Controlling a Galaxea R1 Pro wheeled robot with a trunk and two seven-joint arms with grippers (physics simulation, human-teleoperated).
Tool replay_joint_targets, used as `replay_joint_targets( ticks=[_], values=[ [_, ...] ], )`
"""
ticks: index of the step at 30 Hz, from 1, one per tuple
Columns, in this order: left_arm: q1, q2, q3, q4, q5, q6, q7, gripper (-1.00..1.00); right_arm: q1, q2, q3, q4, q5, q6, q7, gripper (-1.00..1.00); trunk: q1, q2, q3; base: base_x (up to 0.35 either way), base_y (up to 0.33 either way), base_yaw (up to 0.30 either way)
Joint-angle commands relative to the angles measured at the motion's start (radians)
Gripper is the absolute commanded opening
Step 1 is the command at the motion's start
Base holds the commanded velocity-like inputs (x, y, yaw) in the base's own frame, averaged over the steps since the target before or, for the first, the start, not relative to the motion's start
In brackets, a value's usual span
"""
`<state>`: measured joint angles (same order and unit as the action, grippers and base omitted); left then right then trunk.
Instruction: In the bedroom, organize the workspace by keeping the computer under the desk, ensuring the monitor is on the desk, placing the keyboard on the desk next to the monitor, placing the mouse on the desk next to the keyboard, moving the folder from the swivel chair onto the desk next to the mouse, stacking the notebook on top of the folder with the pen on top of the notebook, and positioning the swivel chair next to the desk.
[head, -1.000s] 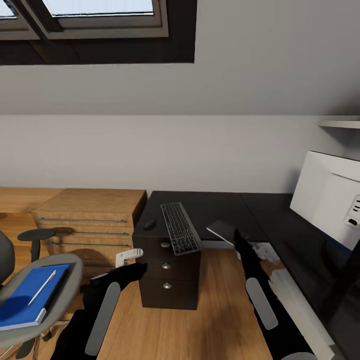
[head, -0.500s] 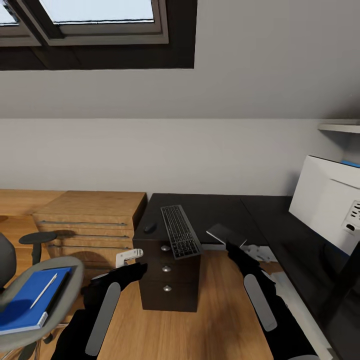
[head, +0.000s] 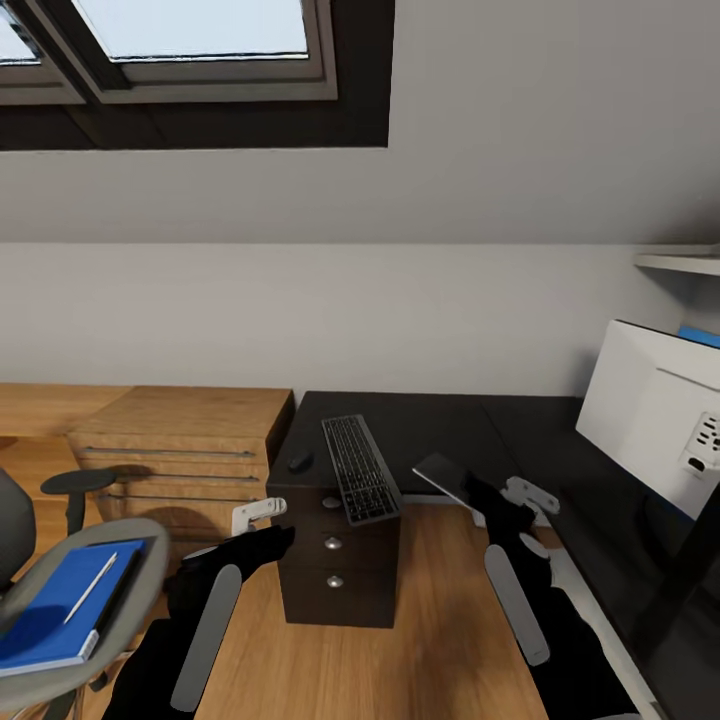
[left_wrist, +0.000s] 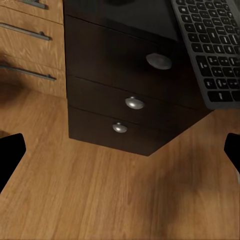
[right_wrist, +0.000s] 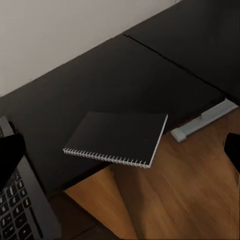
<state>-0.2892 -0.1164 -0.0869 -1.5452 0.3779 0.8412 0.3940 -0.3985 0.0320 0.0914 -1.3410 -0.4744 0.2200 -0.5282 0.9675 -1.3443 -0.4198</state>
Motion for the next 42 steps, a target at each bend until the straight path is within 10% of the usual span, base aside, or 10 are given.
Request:
replay_joint_targets(
  ticks=[1, 13, 42],
  values=[
    [-0.001, 0.000, -0.001, -0.001, 0.010, 0.003, 0.010, 1.00, 0.000, -0.001, 0.023, -0.003, 0.018, -0.002, -0.007, 1.00, -0.004, 0.007, 0.002, 0.000, 0.000, 0.000],
    [-0.001, 0.000, -0.001, -0.001, 0.011, 0.003, 0.009, 1.00, 0.001, 0.004, 0.081, 0.001, 0.180, -0.014, -0.004, 1.00, -0.050, 0.091, 0.040, 0.000, 0.000, 0.000],
    [-0.001, 0.000, 0.000, -0.001, 0.010, 0.003, 0.010, 1.00, 0.002, 0.004, 0.082, 0.010, 0.192, -0.101, 0.011, 1.00, -0.161, 0.294, 0.130, 0.000, 0.000, -0.063]
  ],
)
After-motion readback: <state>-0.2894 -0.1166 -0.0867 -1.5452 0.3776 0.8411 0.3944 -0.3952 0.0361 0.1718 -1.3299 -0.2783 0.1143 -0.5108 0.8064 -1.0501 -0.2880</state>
